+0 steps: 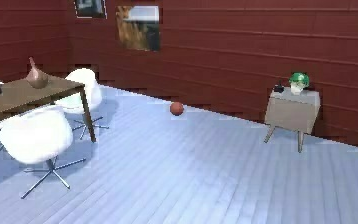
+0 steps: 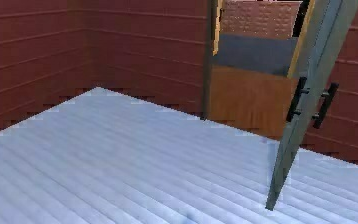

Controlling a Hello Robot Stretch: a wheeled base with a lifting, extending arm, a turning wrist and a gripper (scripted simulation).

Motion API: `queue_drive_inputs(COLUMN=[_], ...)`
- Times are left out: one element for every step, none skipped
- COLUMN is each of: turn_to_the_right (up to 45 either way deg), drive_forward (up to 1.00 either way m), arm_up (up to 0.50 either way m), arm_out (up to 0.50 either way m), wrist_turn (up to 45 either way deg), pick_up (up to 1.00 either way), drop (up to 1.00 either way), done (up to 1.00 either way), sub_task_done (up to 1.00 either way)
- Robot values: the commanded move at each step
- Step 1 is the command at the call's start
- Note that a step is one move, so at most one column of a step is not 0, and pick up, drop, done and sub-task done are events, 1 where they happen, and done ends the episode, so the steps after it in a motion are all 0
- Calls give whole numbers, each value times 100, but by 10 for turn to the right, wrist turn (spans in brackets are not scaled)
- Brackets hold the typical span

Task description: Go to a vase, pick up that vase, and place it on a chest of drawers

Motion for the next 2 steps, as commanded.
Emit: queue_drive_inputs(turn_to_the_right=[-300,0], drive_forward=[0,100], arm_up=[0,0], arm_out=[0,0], wrist_turn=[0,0], pick_up=[0,0], drop=[0,0], done=[0,0], sub_task_done=[0,0])
